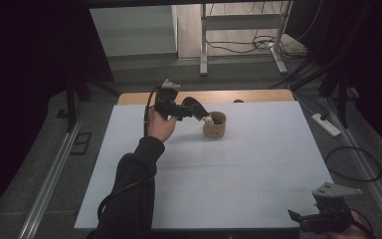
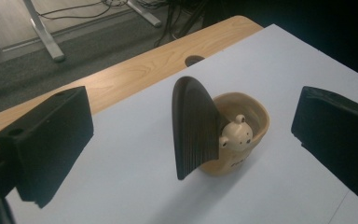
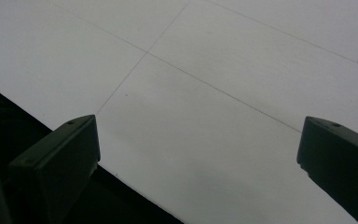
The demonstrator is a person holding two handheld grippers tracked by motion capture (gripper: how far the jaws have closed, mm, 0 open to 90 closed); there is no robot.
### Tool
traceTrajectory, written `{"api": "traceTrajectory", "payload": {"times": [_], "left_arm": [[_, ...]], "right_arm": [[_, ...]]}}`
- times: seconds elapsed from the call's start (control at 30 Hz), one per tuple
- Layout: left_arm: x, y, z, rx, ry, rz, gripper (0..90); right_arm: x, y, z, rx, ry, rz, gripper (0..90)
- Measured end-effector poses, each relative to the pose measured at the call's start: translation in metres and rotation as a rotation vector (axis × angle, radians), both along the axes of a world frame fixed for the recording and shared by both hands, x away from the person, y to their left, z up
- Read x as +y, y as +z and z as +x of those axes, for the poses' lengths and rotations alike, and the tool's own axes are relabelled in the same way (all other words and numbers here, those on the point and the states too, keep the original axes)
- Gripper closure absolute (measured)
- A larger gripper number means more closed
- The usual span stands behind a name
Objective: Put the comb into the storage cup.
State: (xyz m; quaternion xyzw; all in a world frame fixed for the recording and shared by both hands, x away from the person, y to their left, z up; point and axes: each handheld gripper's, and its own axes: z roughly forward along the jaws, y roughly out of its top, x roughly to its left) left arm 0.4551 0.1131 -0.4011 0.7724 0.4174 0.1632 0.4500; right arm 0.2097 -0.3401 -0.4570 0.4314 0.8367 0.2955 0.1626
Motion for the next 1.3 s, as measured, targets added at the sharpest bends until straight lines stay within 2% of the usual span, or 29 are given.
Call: {"api": "traceTrajectory", "payload": {"times": [0.13, 0.4, 0.73, 1.07, 1.2, 1.3], "left_arm": [[0.004, -0.003, -0.001, 0.002, -0.021, -0.03, 0.0], [0.011, -0.008, -0.006, 0.011, -0.049, -0.047, 0.0], [0.015, -0.01, -0.015, -0.006, -0.047, -0.034, 0.0], [0.019, -0.021, -0.027, -0.014, -0.039, -0.019, 0.0], [0.021, -0.025, -0.03, -0.006, -0.049, -0.025, 0.0], [0.022, -0.028, -0.033, -0.008, -0.054, -0.014, 0.0]], "right_arm": [[0.0, 0.0, 0.0, -0.001, 0.002, -0.001, 0.0], [0.001, 0.0, 0.0, -0.001, 0.005, -0.004, 0.0], [0.001, 0.0, -0.001, -0.002, 0.005, -0.007, 0.0], [0.001, 0.0, -0.001, -0.005, 0.001, -0.004, 0.0], [0.001, 0.0, 0.0, -0.004, 0.0, -0.004, 0.0], [0.001, 0.0, 0.0, -0.002, 0.001, -0.003, 0.0]]}}
